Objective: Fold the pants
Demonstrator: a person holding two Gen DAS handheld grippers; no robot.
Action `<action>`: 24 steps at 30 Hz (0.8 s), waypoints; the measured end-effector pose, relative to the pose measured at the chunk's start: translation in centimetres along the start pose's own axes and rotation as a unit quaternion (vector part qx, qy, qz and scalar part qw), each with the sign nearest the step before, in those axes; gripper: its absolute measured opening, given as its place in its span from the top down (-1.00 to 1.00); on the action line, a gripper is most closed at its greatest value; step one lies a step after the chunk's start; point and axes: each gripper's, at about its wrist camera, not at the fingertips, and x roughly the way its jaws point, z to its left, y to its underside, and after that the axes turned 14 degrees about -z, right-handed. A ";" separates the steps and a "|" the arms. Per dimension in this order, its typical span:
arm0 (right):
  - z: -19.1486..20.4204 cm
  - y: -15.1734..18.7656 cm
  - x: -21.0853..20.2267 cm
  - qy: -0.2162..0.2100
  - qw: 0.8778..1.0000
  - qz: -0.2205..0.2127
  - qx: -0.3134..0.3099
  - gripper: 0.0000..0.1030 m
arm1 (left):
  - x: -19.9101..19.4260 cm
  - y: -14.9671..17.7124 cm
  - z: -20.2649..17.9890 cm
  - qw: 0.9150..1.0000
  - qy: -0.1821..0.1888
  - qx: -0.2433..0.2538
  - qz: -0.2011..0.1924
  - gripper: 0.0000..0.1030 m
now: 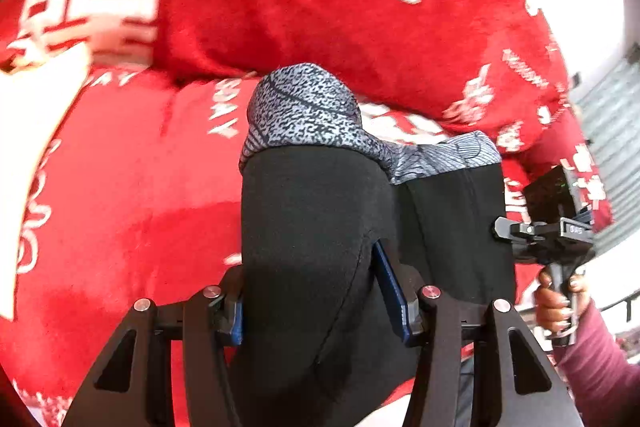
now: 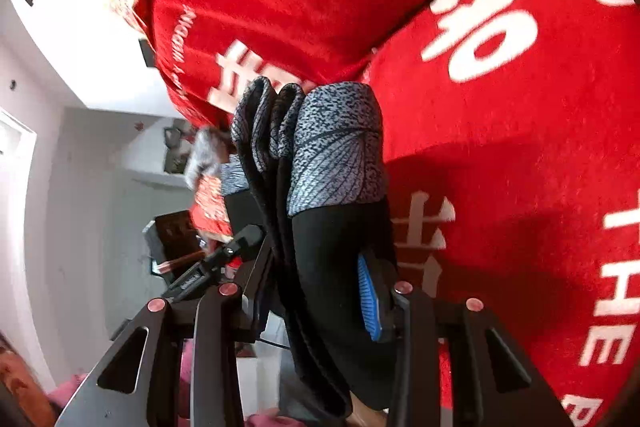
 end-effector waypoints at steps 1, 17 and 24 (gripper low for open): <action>-0.4 0.2 0.8 0.025 1.000 0.005 -0.011 0.21 | 0.5 0.6 0.7 1.000 -0.021 0.001 0.004 -0.05; 3.1 1.6 -2.0 0.188 0.970 -0.108 -0.106 0.42 | -0.7 1.3 1.9 0.983 -0.158 0.075 -0.051 -0.43; 5.7 6.8 2.9 0.228 0.953 -0.074 -0.185 0.42 | 1.6 5.5 0.4 0.979 -0.182 0.090 -0.014 -0.47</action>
